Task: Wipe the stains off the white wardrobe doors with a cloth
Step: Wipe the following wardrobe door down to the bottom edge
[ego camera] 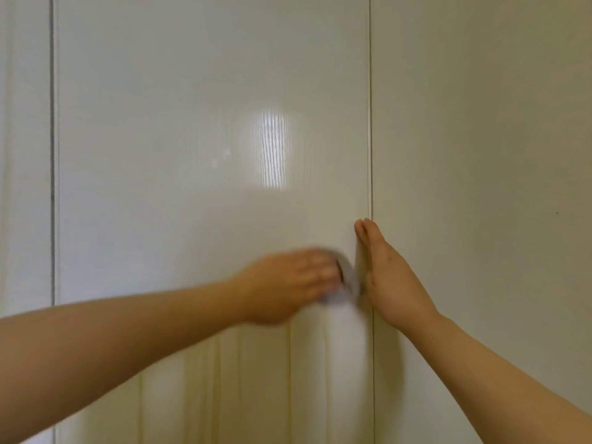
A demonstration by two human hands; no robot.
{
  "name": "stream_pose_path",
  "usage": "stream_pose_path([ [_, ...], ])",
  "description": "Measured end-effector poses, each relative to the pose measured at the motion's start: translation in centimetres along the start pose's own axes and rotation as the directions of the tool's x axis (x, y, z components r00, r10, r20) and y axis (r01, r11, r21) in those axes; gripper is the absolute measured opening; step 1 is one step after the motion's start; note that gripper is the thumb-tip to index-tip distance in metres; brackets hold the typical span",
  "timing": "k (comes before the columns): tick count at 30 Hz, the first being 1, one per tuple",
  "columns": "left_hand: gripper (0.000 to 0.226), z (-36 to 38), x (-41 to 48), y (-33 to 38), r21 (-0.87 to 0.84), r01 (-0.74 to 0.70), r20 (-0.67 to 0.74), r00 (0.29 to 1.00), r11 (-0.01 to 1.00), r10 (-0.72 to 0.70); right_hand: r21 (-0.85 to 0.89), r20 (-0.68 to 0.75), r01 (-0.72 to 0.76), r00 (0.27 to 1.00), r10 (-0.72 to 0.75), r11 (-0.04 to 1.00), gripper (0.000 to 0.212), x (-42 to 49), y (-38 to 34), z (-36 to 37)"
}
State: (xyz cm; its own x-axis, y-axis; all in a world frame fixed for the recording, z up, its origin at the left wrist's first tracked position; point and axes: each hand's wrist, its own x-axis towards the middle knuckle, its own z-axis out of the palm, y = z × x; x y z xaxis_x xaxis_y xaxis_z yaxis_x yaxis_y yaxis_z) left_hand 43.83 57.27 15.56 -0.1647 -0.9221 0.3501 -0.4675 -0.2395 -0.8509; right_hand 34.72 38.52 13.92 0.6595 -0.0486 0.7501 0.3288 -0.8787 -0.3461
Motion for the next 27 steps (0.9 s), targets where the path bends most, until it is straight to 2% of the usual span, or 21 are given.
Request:
stream_pose_path([
  [1,0.044,-0.6,0.7,-2.3,0.019,0.153,-0.057,0.987,0.988,-0.152,0.018,0.005,-0.011,1.0,0.011,1.0,0.054,0.0,-0.1,-0.1],
  [3,0.049,-1.9,1.8,-4.8,0.074,0.455,-0.143,0.885,0.887,-0.442,0.074,0.011,-0.049,0.999,0.048,0.996,0.052,0.0,-0.2,-0.2],
  [4,0.048,-1.7,1.7,-4.0,0.074,0.493,-0.152,0.865,0.867,-0.479,0.108,0.01,-0.065,0.998,0.064,0.992,0.05,0.1,-0.3,-0.2],
  [5,0.043,-0.9,1.4,-2.4,0.081,0.432,-0.153,0.896,0.898,-0.417,0.14,0.004,-0.074,0.997,0.074,0.987,0.048,0.1,-0.4,-0.2],
  [7,0.042,0.2,-0.5,1.6,0.015,0.091,-0.048,0.995,0.996,-0.09,0.186,-0.003,-0.078,0.997,0.08,0.979,0.046,0.2,-0.7,0.0],
  [8,0.041,0.1,-1.3,1.9,-0.001,-0.054,0.02,0.998,0.999,0.054,0.188,0.006,-0.079,0.997,0.08,0.979,0.046,0.1,-0.6,-0.1],
  [9,0.04,-0.2,-1.7,0.9,0.022,-0.124,0.042,0.992,0.992,0.123,0.157,0.02,-0.075,0.997,0.073,0.985,0.046,0.0,-0.6,-0.2],
  [10,0.042,-0.6,-1.5,-0.6,0.06,-0.075,0.05,0.996,0.995,0.072,0.093,0.038,-0.061,0.998,0.058,0.994,0.049,-0.2,-0.6,-0.4],
  [11,0.044,-0.9,-1.0,-2.4,0.088,0.072,0.001,0.997,0.993,-0.072,0.007,0.055,-0.04,0.998,0.04,0.999,0.053,-0.3,-0.7,-0.5],
  [13,0.049,-1.9,-0.1,-3.6,0.113,0.408,-0.097,0.912,0.906,-0.398,-0.122,0.071,0.013,0.997,-0.005,0.992,0.063,-0.4,-0.9,-0.7],
  [14,0.048,-1.2,-0.2,-2.1,0.108,0.447,-0.115,0.893,0.888,-0.436,-0.134,0.069,0.018,0.998,-0.009,0.991,0.064,-0.5,-1.2,-0.5],
  [15,0.046,0.1,-0.5,0.3,0.098,0.377,-0.092,0.925,0.921,-0.369,-0.132,0.05,0.024,0.999,-0.018,0.991,0.064,-0.6,-1.3,-0.4],
  [17,0.043,1.9,-2.3,4.7,0.019,0.068,0.001,0.998,0.997,-0.068,-0.176,-0.004,0.04,0.999,-0.041,0.984,0.059,-1.3,-1.2,0.2],
  [18,0.042,2.0,-2.9,5.2,-0.011,-0.036,0.037,0.999,0.999,0.037,-0.235,-0.031,0.04,0.998,-0.048,0.971,0.057,-2.0,-0.6,0.4],
  [19,0.042,1.9,-3.0,4.6,0.003,-0.069,0.032,0.997,0.998,0.069,-0.31,-0.05,0.042,0.997,-0.06,0.95,0.056,-2.7,0.1,0.6],
  [20,0.042,1.7,-2.6,3.5,0.027,-0.018,0.016,1.0,0.999,0.018,-0.389,-0.041,0.043,0.997,-0.064,0.92,0.06,-3.5,0.8,0.7],
  [21,0.043,1.3,-1.9,2.4,0.049,0.104,-0.015,0.994,0.993,-0.104,-0.455,-0.006,0.04,0.999,-0.048,0.889,0.064,-4.3,1.4,0.7],
  [23,0.044,0.7,-0.5,1.3,0.087,0.382,-0.095,0.923,0.92,-0.374,-0.523,0.074,-0.009,0.996,0.056,0.852,0.064,-5.3,2.1,0.9],
  [24,0.043,1.2,-0.2,2.3,0.087,0.42,-0.14,0.903,0.903,-0.407,-0.528,0.106,-0.032,0.989,0.103,0.848,0.066,-5.5,2.1,1.1],
  [25,0.042,1.9,-0.3,4.0,0.073,0.375,-0.142,0.921,0.924,-0.362,-0.514,0.119,-0.039,0.986,0.116,0.857,0.067,-5.4,1.9,1.2],
  [27,0.04,3.1,-1.6,7.7,0.019,0.089,-0.053,0.995,0.996,-0.088,-0.503,0.122,-0.026,0.987,0.101,0.864,0.067,-5.3,1.7,1.4],
])
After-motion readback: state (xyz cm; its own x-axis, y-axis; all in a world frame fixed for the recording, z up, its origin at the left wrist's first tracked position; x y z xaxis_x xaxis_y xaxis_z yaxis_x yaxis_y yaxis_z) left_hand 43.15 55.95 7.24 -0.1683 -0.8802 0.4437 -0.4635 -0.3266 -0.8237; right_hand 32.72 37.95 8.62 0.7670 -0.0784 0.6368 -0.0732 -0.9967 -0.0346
